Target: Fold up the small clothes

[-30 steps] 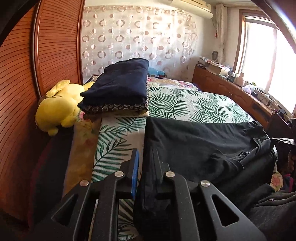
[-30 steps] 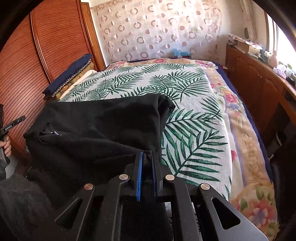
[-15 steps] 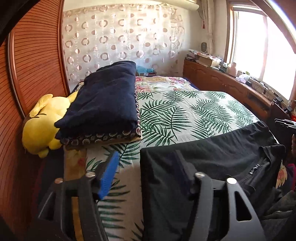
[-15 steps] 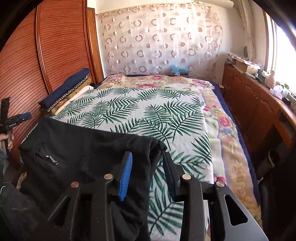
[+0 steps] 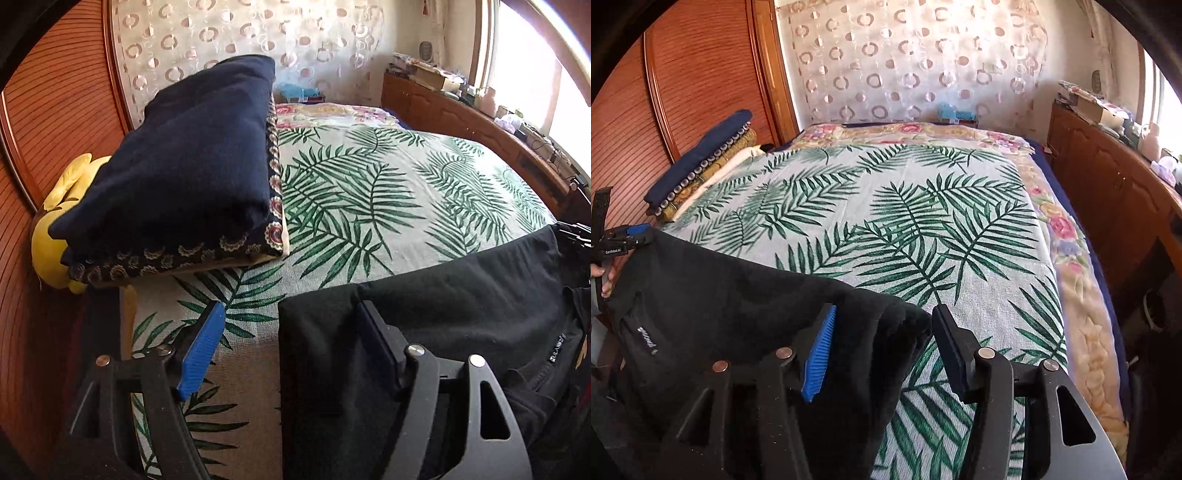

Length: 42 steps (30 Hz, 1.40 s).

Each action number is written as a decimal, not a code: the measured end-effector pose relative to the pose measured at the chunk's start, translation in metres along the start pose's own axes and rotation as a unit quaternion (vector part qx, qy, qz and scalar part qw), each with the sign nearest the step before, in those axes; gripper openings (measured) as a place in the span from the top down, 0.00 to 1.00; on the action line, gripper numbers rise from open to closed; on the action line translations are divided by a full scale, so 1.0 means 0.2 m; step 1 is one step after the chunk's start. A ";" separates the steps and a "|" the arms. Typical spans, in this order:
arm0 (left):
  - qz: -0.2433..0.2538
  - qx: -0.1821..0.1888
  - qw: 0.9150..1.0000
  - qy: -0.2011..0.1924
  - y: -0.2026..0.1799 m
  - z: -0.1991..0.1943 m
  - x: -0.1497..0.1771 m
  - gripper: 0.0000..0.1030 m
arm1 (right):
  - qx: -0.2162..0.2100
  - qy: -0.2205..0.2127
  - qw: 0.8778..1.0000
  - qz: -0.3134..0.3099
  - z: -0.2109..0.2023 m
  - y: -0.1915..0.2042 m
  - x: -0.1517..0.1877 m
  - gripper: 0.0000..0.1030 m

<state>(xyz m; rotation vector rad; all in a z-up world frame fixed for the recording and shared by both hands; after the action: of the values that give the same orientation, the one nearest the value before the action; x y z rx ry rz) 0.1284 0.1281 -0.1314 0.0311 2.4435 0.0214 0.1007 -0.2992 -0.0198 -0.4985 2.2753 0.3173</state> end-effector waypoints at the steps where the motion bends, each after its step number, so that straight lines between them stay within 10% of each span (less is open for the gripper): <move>1: 0.000 0.001 1.000 0.001 0.00 0.01 0.00 0.28 | 0.002 0.004 1.000 -0.003 0.01 -0.01 -0.01 0.47; 19: -0.017 0.016 1.000 0.013 -0.01 0.03 0.03 0.24 | 0.014 0.026 0.999 -0.023 0.09 0.01 -0.04 0.35; 26: -0.014 0.019 1.000 0.015 -0.01 0.04 0.02 0.25 | -0.018 0.031 0.999 -0.036 0.09 0.08 -0.03 0.72; 34: 0.021 0.071 0.997 0.022 -0.13 -0.06 0.05 0.86 | -0.072 0.018 0.997 -0.026 0.03 0.16 -0.02 0.84; 42: 0.000 0.121 0.988 -0.093 -0.20 -0.55 -0.05 0.89 | -0.080 -0.081 0.993 -0.014 -0.42 0.22 -0.08 0.86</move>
<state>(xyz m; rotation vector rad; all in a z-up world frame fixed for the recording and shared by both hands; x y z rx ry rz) 0.0635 0.0873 -0.0415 0.1358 2.2463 -0.2659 0.0377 -0.2878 0.0503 -0.5652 2.0945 0.5102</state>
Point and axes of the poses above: each gripper's, at about its wrist camera, not at the fingertips, and z roughly the way its jaws point, y to its left, x to its underside, the point moved 6 cm from there along z, roughly the way its jaws point, and after that the axes turned 3 degrees about -x, right-handed, at the moved point
